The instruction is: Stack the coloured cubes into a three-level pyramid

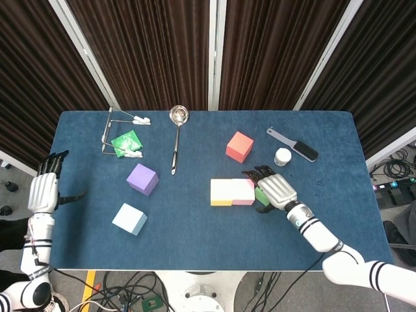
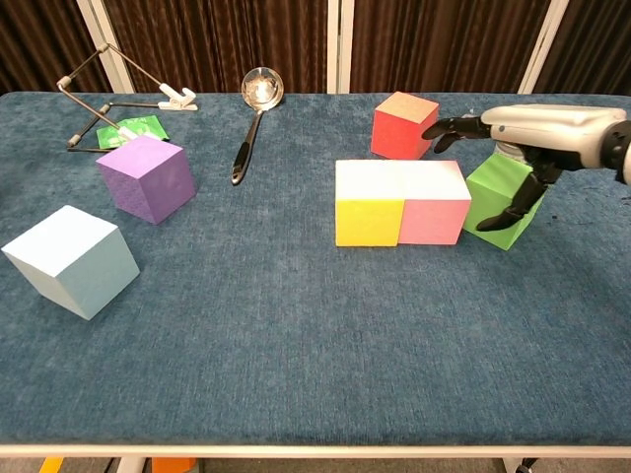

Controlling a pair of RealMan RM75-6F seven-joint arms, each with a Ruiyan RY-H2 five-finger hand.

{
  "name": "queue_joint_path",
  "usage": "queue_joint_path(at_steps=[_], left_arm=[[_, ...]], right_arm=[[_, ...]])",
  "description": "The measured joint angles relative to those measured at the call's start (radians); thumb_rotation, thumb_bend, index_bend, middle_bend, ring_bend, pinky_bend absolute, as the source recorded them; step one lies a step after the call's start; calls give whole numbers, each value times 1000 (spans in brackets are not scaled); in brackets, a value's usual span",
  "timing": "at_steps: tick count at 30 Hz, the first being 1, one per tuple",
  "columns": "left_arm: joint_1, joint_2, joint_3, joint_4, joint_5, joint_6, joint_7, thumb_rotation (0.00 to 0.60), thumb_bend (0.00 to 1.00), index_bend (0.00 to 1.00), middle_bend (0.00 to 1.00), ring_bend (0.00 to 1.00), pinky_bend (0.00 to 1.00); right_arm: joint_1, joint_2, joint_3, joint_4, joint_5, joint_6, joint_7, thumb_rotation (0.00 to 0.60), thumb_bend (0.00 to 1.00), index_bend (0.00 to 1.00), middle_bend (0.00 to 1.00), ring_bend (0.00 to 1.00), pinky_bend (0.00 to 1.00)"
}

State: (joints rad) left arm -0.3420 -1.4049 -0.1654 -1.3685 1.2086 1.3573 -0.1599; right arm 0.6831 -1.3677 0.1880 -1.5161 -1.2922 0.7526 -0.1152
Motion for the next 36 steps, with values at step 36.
queue_joint_path(at_steps=[36], left_arm=[[49,4,-13,50,36,-71,-50,600,102,92,94,0,65]], right_arm=[[57,-58,-25,16,76,41,-1,600,286,0,385,0,0]])
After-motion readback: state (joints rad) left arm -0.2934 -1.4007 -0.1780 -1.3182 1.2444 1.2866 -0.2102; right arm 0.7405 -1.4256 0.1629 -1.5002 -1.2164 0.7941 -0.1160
